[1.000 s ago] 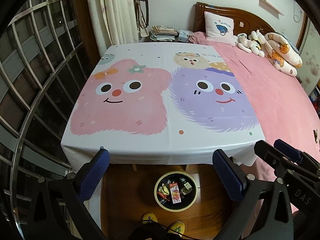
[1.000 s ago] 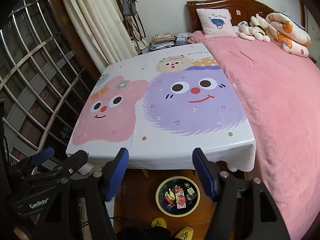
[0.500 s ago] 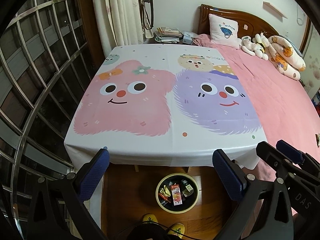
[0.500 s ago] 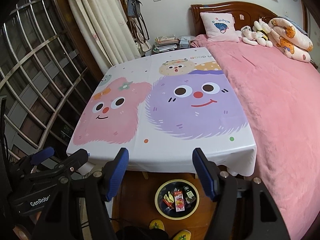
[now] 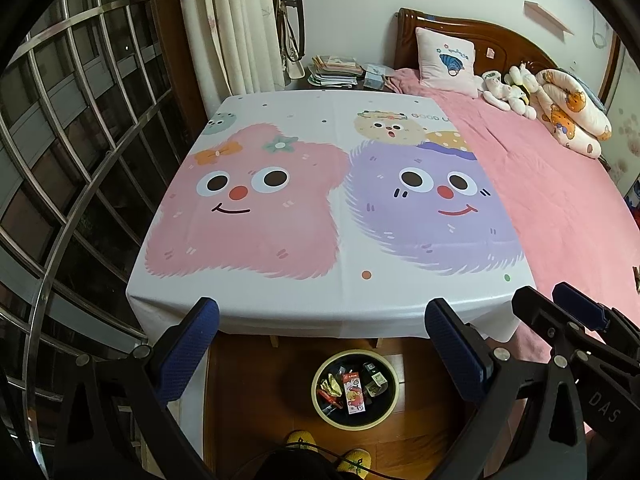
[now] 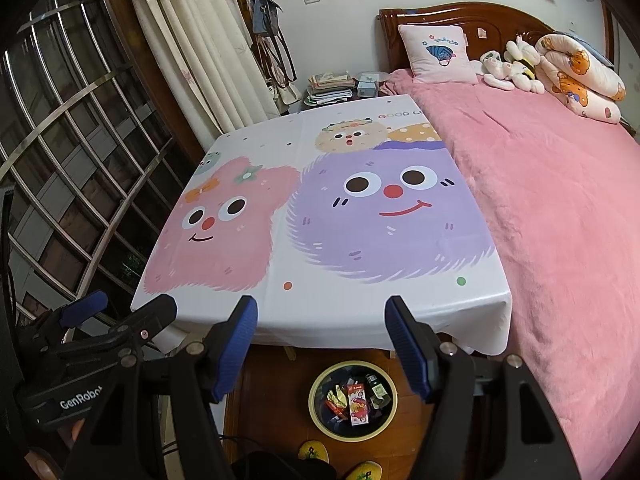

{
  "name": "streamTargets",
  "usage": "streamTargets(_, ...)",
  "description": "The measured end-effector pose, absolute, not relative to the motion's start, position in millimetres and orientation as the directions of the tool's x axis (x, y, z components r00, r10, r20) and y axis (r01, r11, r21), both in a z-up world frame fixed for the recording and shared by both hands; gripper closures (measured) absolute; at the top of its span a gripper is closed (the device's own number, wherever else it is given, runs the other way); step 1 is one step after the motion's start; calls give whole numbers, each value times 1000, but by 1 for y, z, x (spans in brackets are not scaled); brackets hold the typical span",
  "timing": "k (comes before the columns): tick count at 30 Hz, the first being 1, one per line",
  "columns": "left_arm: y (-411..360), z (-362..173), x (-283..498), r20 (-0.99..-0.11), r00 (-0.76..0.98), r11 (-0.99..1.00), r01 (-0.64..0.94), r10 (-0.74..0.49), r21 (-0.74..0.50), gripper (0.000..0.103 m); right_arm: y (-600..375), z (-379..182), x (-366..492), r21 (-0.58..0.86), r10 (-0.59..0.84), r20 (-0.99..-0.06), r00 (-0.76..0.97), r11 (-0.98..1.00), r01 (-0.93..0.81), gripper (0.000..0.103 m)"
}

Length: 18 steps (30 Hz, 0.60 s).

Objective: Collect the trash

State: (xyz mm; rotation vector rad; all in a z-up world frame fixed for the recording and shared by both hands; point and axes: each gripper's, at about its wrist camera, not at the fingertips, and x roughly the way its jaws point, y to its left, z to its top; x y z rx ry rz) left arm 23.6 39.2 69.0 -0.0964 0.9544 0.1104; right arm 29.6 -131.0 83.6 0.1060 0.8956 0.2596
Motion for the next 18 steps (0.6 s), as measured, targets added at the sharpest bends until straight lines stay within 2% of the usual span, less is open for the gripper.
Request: streamTargets(18,36,66,31,-824,565,991,-127,48,-30,1,-135,83,33,201,264,-758,596,964,-172,36)
